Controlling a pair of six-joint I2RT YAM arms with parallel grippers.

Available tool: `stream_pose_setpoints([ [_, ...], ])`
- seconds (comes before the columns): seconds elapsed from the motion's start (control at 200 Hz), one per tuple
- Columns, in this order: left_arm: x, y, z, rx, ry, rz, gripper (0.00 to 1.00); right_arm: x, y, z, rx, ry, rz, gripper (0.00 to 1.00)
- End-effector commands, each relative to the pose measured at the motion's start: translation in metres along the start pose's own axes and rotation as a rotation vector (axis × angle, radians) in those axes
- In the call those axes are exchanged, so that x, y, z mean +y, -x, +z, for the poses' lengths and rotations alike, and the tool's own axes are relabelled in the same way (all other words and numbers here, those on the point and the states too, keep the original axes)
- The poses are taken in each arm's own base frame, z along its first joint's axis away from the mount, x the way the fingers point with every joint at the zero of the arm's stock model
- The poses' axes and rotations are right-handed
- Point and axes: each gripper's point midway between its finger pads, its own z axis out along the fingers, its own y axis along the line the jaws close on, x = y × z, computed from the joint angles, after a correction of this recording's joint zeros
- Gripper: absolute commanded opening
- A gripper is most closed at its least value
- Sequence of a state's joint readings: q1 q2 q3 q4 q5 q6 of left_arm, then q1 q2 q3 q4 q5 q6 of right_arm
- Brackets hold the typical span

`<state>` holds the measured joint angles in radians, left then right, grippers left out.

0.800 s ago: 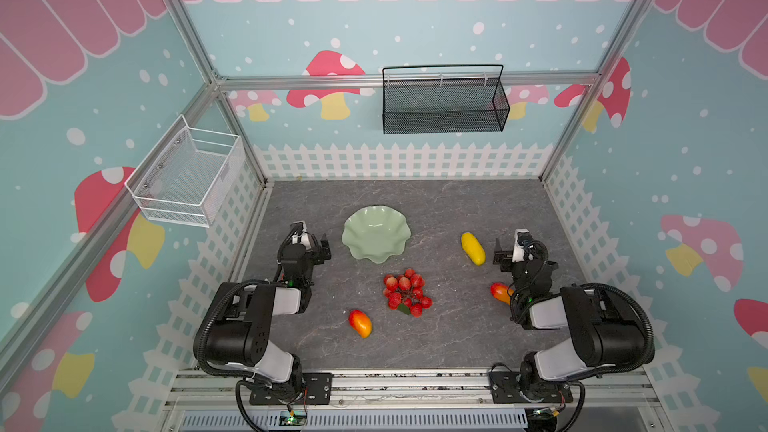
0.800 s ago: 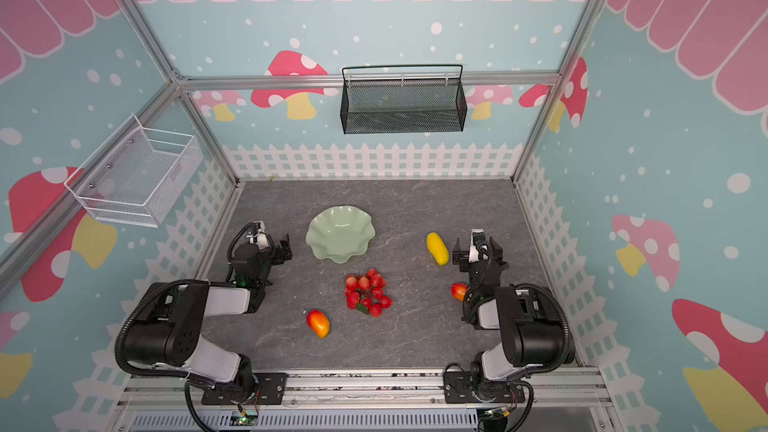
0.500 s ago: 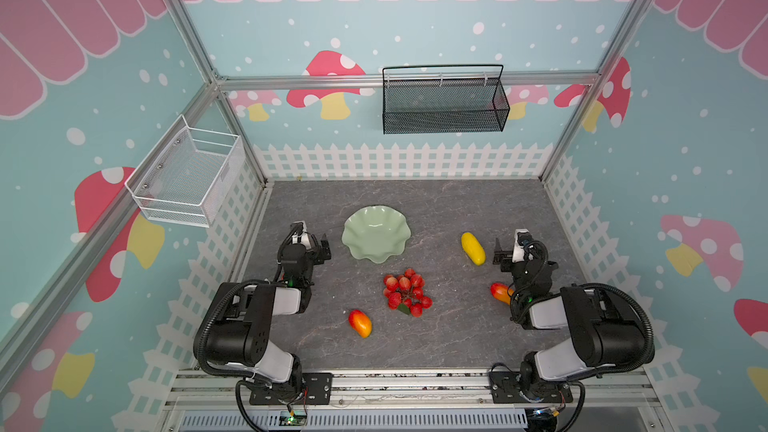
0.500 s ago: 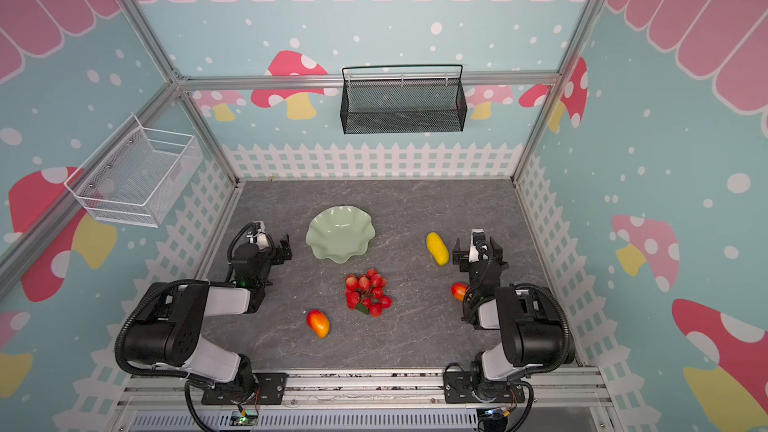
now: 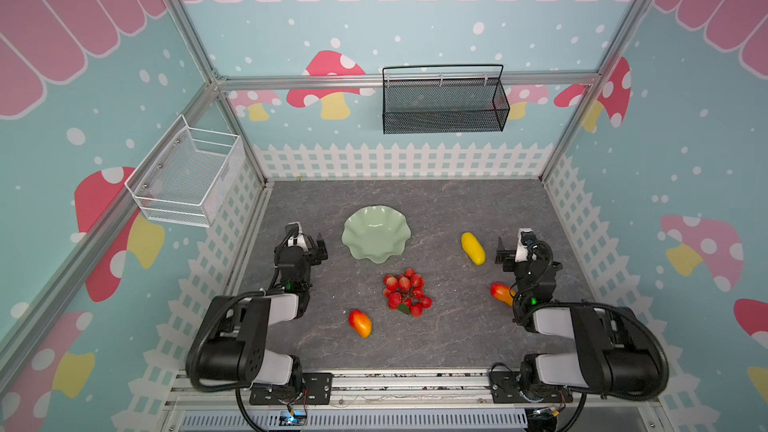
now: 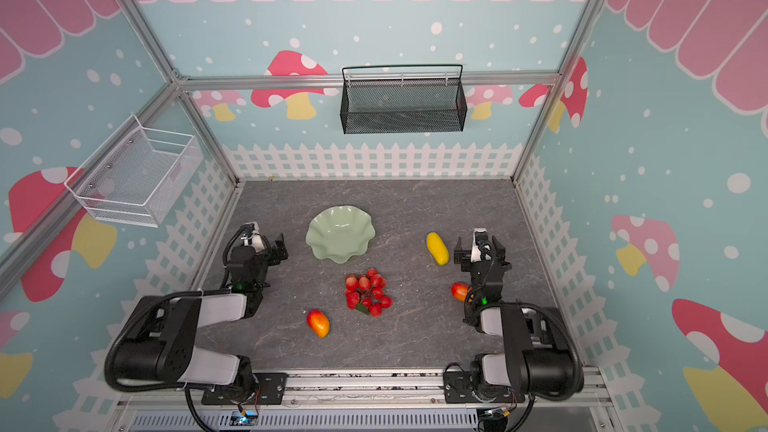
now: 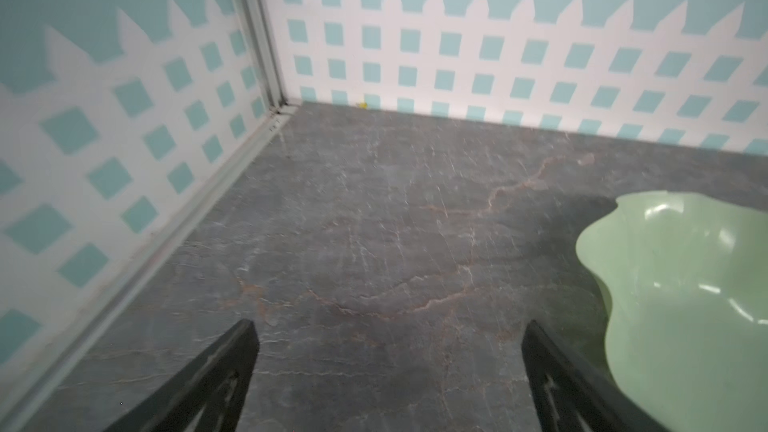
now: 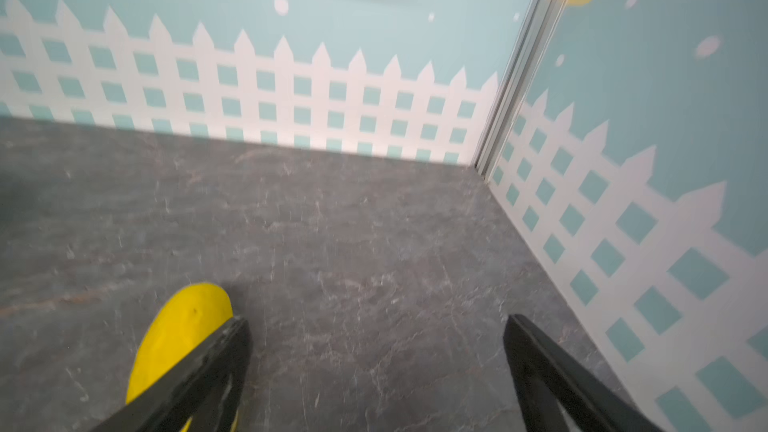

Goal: Place and organize the fake fruits in the fruit bowl

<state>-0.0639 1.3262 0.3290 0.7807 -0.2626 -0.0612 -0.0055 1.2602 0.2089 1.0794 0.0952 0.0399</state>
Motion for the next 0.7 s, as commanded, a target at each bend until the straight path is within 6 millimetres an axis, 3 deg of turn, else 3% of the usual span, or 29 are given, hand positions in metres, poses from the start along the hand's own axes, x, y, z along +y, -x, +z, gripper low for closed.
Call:
stream_pose_setpoints([
  [0.0, -0.004, 0.043, -0.033, -0.071, 0.048, -0.014, 0.96, 0.014, 0.024, -0.003, 0.04, 0.092, 0.086, 0.98],
  [0.08, -0.041, 0.058, -0.057, -0.053, -0.076, -0.023, 0.91, 0.04, 0.036, -0.007, 0.083, 0.228, 0.109, 0.98],
  [0.16, -0.092, 0.055, -0.089, -0.006, -0.259, 0.02, 0.88, 0.074, 0.042, -0.017, 0.128, 0.369, 0.116, 0.98],
  [0.25, -0.152, 0.026, -0.132, 0.137, -0.592, 0.06, 0.84, 0.124, 0.044, -0.04, 0.163, 0.585, 0.097, 0.98],
  [0.365, -0.195, -0.009, -0.178, 0.289, -0.831, 0.109, 0.76, 0.168, 0.033, -0.075, 0.232, 0.791, 0.159, 0.98],
  [0.5, -0.22, -0.038, -0.204, 0.327, -0.929, 0.215, 0.75, 0.19, 0.022, -0.106, 0.254, 0.889, 0.173, 0.98],
  [0.696, -0.26, -0.057, -0.227, 0.344, -1.112, 0.34, 0.73, 0.187, 0.018, -0.12, 0.25, 0.884, 0.168, 0.98],
])
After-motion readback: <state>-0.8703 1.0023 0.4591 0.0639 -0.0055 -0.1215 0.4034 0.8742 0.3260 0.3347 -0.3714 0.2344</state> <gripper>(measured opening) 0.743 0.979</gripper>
